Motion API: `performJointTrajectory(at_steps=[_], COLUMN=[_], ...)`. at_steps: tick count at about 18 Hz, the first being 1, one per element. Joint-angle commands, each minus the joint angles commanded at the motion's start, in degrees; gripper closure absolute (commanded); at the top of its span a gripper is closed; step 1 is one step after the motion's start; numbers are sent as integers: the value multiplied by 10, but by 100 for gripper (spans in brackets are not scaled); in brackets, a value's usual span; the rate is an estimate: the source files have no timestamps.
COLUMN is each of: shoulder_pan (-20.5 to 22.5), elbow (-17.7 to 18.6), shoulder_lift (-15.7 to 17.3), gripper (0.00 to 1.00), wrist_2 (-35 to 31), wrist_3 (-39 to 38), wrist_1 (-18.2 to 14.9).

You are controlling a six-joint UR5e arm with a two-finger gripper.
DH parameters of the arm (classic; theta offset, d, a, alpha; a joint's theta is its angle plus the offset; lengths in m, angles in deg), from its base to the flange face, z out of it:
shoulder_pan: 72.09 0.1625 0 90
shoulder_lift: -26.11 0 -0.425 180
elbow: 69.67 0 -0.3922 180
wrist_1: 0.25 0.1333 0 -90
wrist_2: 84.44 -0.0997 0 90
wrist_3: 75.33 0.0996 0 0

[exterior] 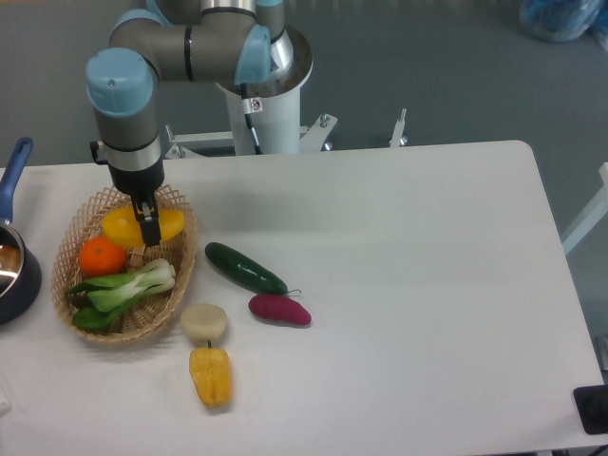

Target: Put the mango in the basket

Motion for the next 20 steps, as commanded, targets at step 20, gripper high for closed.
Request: performJointTrajectory(at_steps=[20], shoulder_pan=[148], elbow=[-139], shoulder_lift=[-47], gripper=[0], wrist_2=[-3], wrist_3=[-68], wrist_1=[14])
